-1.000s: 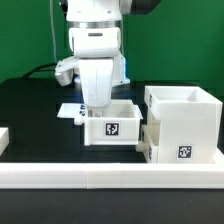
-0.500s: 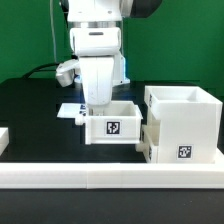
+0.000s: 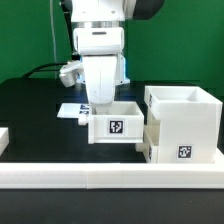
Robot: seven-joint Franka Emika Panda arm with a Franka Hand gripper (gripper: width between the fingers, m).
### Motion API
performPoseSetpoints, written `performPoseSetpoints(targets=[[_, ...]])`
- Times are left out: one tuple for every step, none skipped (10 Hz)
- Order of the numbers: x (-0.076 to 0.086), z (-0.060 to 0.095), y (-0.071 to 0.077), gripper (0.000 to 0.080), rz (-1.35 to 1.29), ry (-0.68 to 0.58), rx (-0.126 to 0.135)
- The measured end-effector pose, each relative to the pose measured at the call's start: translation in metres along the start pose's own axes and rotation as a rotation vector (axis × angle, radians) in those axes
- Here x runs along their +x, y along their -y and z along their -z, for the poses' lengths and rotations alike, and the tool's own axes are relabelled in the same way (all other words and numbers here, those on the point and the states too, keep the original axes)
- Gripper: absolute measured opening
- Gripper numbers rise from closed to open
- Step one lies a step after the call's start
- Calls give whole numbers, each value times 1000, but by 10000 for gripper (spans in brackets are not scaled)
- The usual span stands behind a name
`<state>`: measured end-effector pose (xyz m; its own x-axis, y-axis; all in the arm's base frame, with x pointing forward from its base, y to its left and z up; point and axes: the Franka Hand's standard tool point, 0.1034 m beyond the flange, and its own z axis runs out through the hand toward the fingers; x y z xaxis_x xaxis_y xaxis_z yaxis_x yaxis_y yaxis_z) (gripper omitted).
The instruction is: Assemble drawer
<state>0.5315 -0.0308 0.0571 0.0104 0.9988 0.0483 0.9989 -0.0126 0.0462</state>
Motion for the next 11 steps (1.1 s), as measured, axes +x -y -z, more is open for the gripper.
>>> performPoseSetpoints(targets=[[1, 0, 0, 42, 2, 0, 0], [4, 0, 0, 42, 9, 1, 0], [6, 0, 0, 42, 7, 0, 0], [9, 0, 0, 42, 5, -1, 0], [10, 0, 0, 42, 3, -1, 1], [9, -2, 1, 42, 1, -2, 5], [9, -3, 1, 42, 1, -2, 6], [9, -3, 2, 42, 1, -2, 6], [9, -3, 2, 42, 1, -2, 7], [8, -3, 2, 42, 8, 1, 17], [8, -3, 2, 42, 10, 2, 16]])
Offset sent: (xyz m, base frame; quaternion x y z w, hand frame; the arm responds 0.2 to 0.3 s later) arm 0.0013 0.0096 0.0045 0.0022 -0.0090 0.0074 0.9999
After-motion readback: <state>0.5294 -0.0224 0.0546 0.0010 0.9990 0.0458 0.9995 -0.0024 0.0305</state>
